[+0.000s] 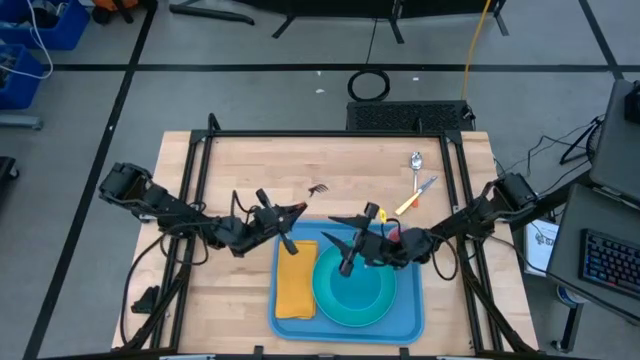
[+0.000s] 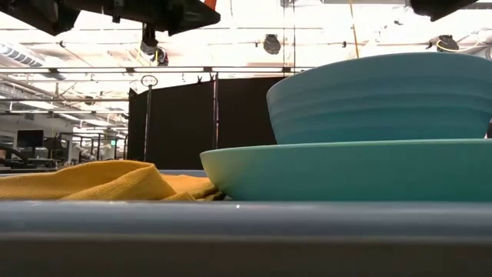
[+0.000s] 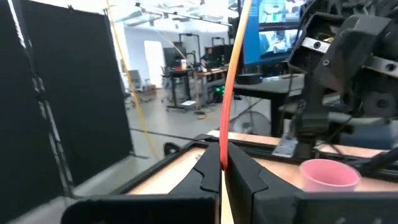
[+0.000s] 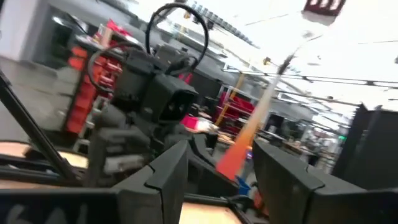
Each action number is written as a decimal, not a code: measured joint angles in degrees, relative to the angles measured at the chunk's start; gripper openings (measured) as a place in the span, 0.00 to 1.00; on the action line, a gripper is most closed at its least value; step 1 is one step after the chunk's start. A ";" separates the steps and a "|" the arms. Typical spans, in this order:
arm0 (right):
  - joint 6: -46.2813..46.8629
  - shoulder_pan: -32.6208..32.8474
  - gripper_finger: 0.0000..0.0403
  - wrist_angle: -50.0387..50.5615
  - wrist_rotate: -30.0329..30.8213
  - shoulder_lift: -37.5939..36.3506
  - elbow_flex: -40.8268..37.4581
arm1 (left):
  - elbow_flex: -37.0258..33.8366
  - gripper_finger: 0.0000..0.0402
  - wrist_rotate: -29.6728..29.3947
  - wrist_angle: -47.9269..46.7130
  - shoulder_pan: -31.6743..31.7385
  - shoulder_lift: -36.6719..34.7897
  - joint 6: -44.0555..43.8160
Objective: Set up tray
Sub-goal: Put the orange fork on top of the napkin
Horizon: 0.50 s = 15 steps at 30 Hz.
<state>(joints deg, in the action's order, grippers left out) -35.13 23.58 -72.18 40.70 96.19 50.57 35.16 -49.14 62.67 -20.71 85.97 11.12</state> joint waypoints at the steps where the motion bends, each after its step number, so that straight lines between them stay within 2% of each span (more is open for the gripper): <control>1: -0.91 0.54 0.42 -0.05 1.04 -0.09 0.00 | -0.32 0.01 0.32 -0.11 -0.34 -0.56 -0.98; 5: -3.57 2.50 0.42 -0.39 4.79 -0.31 -0.05 | -2.44 0.01 4.01 0.24 -1.34 -2.95 -6.79; 15: -4.69 5.89 0.42 0.07 15.06 -0.91 -0.05 | -9.55 0.01 9.62 1.22 -3.93 -4.30 -29.57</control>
<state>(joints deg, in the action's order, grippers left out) -39.82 29.47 -72.11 55.76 95.29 50.52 25.61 -39.53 63.90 -24.64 81.67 -18.45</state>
